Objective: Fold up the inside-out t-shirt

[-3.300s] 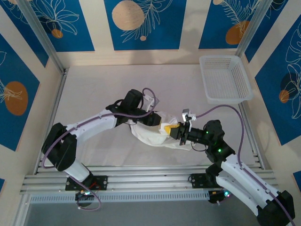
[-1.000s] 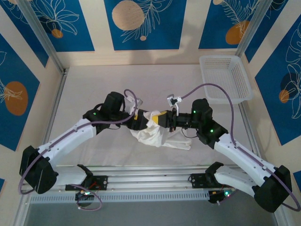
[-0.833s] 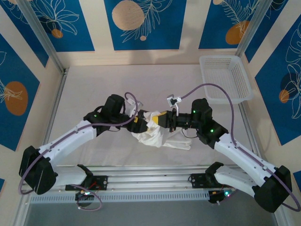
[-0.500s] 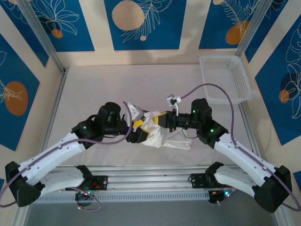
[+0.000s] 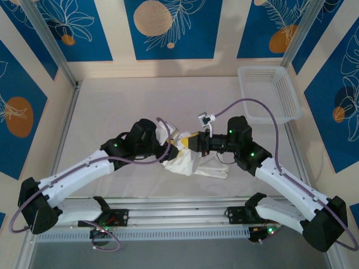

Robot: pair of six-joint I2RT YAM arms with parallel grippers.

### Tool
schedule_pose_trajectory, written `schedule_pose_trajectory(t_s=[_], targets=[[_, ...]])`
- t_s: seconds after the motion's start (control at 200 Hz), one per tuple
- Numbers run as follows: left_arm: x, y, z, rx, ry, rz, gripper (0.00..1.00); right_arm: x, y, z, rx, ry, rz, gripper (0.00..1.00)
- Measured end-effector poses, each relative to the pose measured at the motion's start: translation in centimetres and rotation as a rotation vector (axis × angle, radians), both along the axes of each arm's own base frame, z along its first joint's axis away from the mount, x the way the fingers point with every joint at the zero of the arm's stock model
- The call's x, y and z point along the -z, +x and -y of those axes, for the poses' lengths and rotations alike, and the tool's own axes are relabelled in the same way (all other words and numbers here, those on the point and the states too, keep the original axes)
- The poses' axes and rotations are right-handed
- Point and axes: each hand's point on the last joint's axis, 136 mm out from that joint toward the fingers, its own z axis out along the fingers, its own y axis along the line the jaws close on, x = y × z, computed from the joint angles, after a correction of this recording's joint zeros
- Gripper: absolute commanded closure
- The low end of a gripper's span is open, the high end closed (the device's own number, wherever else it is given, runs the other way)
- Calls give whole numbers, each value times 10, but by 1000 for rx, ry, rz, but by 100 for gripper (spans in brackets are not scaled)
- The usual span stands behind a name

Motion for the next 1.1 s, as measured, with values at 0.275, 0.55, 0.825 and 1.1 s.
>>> schedule_pose_trajectory(t_s=[0.275, 0.55, 0.825, 1.1], targets=[[-1, 8, -7, -45, -26, -22, 76, 3, -5, -2, -19, -11, -18, 100], [-25, 9, -14, -28, -164, -49, 56, 2, -8, -2, -35, -9, -21, 100], [-21, -2, 9, 109, -227, -128, 60, 4, -9, -4, -42, -15, -30, 100], [-14, 2, 11, 82, -250, -204, 100, 5, -6, -2, -30, -22, -42, 100]])
